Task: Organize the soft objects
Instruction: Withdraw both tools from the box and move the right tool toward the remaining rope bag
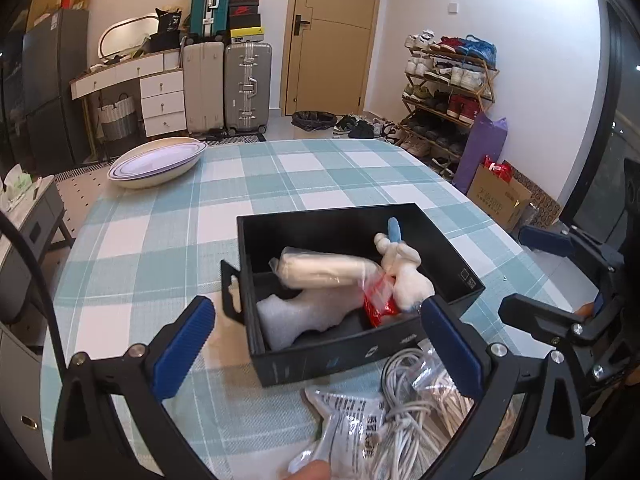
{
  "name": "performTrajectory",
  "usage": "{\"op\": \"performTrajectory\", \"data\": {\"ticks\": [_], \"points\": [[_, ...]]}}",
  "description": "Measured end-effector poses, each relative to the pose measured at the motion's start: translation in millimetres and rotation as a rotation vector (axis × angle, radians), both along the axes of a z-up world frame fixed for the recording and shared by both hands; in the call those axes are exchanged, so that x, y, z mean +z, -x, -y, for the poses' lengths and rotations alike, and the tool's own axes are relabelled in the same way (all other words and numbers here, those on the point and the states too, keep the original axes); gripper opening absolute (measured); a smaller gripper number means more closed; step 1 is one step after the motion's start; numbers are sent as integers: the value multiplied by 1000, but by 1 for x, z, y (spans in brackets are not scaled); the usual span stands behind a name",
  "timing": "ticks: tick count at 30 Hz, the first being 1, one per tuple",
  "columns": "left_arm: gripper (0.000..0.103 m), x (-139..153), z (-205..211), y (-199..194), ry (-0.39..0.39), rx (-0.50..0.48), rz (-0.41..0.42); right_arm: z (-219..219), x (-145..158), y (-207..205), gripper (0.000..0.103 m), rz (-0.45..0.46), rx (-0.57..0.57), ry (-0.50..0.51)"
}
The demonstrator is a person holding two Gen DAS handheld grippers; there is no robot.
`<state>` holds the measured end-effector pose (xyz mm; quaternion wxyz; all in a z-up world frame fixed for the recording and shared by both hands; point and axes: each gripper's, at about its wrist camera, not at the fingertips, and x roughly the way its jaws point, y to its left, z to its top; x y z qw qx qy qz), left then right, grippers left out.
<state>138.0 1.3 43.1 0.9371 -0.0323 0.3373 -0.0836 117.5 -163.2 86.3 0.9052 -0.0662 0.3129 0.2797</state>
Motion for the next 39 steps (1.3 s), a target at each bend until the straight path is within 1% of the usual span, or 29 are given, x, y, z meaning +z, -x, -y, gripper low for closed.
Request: {"op": "performTrajectory", "data": {"ticks": [6,9,12,16,22,26,32,39], "points": [[103,-2,-5,20,-26,13,11,10,-1,14,102,-30,-19,-9],[103,-2,-4,26,-55,18,12,12,-5,19,102,-47,-22,3],[103,-3,-4,31,-52,9,5,11,-13,23,102,-68,-22,26],[103,-5,-4,37,-73,1,-4,7,-19,27,102,-89,-5,38],[103,-6,-5,39,-78,-13,-28,-4,-28,27,102,-120,32,76],[103,-8,0,40,-106,-32,-39,-9,-35,28,102,-138,47,99],[103,-11,5,39,-117,-53,-55,-16,-46,28,102,-184,77,141],[103,-14,9,38,-123,-63,-71,-23,-53,31,102,-201,107,161]]}}
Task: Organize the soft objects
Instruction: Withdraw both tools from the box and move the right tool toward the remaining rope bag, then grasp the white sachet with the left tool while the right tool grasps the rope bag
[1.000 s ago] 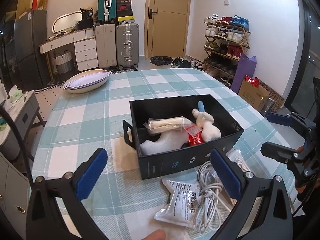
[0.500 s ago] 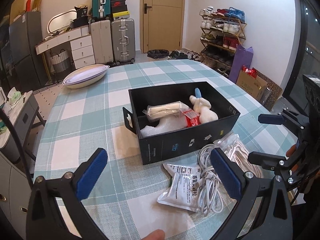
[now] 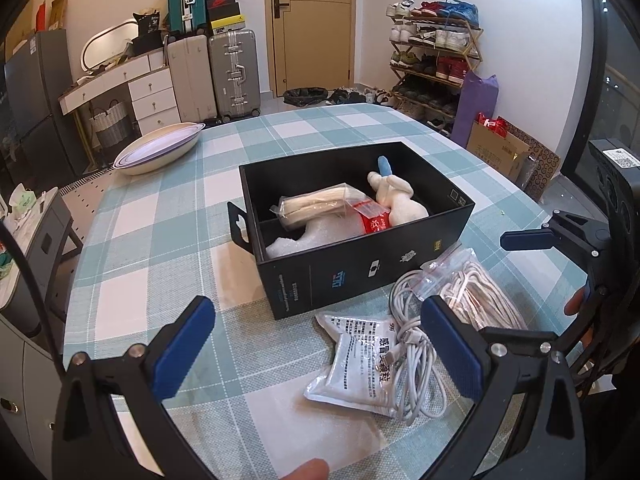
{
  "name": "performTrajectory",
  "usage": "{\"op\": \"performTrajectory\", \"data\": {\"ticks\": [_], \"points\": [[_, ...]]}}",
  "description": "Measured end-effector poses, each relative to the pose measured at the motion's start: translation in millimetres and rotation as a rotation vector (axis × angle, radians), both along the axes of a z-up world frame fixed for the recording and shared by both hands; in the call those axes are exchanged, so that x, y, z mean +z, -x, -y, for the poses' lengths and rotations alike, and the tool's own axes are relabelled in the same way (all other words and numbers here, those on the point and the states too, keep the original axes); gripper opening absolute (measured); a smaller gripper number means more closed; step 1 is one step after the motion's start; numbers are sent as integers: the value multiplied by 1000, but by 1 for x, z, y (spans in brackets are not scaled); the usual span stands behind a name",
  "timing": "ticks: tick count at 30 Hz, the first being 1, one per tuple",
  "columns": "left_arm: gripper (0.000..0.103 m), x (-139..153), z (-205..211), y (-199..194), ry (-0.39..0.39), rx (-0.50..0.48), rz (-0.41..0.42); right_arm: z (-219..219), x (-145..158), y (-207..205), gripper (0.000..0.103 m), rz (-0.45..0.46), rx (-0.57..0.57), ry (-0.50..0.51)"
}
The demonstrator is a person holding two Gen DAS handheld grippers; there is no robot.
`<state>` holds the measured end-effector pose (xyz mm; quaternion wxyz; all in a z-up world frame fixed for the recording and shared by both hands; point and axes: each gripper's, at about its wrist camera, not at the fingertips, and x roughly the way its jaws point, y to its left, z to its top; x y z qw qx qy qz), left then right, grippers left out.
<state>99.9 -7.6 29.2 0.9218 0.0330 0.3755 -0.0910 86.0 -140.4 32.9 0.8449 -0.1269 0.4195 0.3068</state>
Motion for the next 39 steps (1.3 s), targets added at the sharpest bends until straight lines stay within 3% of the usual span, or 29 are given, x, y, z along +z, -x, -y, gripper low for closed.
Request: {"op": "performTrajectory", "data": {"ticks": [19,30,39], "points": [[103,-22,-14,-14,-58,41,-69,-8,-10,4,102,-32,29,27],[103,-45,-4,-16,-138,8,-138,-6,-10,3,100,-34,31,27],[103,-47,6,-12,-112,-52,-172,-6,-13,4,100,-39,41,40]]}}
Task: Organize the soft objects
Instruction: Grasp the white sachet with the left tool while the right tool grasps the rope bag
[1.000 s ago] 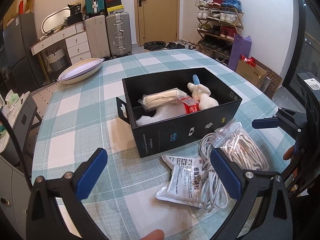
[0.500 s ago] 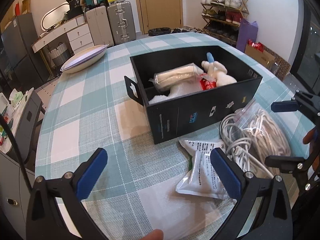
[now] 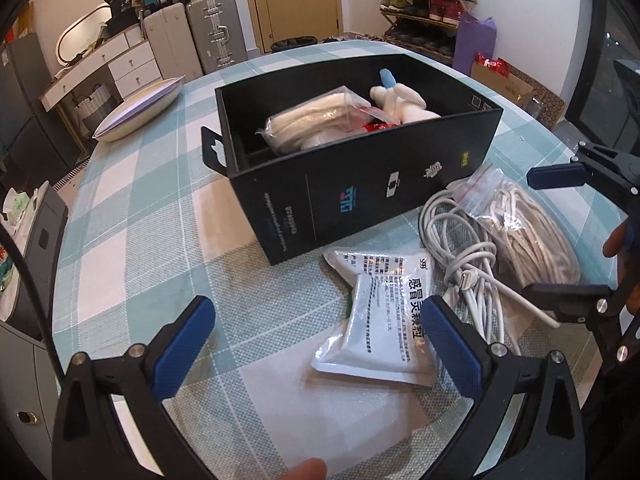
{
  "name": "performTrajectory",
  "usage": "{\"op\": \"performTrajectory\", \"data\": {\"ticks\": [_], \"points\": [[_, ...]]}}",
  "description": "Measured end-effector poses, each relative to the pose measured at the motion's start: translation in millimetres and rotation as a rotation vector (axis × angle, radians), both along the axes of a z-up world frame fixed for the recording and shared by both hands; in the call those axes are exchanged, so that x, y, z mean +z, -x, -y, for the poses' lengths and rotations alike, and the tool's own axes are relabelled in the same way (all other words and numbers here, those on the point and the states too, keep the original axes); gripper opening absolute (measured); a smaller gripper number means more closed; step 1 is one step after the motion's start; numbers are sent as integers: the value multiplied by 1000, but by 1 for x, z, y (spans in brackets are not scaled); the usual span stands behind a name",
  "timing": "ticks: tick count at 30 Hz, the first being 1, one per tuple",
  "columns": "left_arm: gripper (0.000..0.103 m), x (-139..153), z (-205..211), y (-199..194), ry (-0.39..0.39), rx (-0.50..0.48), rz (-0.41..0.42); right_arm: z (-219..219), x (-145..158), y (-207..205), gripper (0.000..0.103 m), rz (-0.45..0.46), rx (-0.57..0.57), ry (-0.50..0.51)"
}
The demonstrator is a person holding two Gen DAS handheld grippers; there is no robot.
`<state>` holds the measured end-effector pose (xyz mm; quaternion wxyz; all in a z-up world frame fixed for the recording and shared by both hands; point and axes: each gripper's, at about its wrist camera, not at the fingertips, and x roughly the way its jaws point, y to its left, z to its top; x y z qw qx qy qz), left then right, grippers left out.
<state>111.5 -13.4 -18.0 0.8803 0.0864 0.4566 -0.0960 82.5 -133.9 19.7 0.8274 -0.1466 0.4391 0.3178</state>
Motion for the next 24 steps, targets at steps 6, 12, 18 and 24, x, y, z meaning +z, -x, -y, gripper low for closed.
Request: {"op": "performTrajectory", "data": {"ticks": [6,12,18,24], "points": [[103,-2,2,0,-7,-4,-1,3,0,-2,100,5,-10,12],[103,-3,-5,-3,-15,34,-8,2,0,-2,100,4,-8,15],[103,-1,5,4,-10,-33,-12,5,-1,-1,100,-5,-1,34],[103,-6,12,5,-49,-59,-25,8,-6,-4,99,-26,-8,58]]}}
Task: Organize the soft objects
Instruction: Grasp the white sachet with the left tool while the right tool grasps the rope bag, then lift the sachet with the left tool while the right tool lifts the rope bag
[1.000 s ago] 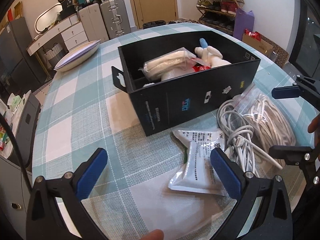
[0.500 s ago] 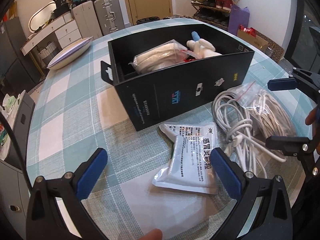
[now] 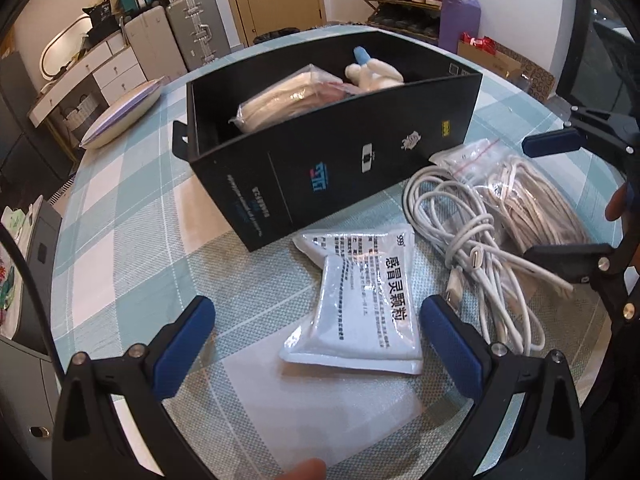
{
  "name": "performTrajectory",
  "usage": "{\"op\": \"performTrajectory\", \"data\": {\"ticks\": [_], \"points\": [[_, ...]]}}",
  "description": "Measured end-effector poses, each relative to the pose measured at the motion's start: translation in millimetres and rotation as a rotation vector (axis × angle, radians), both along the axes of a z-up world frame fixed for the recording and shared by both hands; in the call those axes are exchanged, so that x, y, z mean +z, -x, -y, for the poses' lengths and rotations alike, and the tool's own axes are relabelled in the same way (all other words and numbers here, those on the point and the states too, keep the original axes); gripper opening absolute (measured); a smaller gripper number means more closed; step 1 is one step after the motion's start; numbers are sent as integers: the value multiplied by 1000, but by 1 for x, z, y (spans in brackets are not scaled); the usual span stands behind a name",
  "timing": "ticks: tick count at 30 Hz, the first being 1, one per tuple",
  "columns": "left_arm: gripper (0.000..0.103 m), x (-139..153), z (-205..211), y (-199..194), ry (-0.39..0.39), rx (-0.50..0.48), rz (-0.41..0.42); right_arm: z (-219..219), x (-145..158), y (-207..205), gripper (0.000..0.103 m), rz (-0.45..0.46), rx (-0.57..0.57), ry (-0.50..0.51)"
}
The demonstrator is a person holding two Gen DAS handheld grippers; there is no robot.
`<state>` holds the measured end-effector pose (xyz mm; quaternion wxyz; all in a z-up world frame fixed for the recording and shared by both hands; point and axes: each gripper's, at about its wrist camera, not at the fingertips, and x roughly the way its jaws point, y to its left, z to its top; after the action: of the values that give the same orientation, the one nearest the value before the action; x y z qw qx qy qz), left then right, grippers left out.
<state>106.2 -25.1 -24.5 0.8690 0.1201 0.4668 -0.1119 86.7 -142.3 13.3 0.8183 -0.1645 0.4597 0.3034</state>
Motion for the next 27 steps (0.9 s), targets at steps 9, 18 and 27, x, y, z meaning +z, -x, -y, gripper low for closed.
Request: {"op": "performTrajectory", "data": {"ticks": [9,18,27], "points": [[103,1,2,-1,-20,2,2,-1,-6,-3,73,-41,8,2],[87,4,4,2,16,-32,-6,1,-2,-2,49,-22,17,-4],[53,7,9,8,63,-92,-17,1,7,1,48,15,12,-14]]}}
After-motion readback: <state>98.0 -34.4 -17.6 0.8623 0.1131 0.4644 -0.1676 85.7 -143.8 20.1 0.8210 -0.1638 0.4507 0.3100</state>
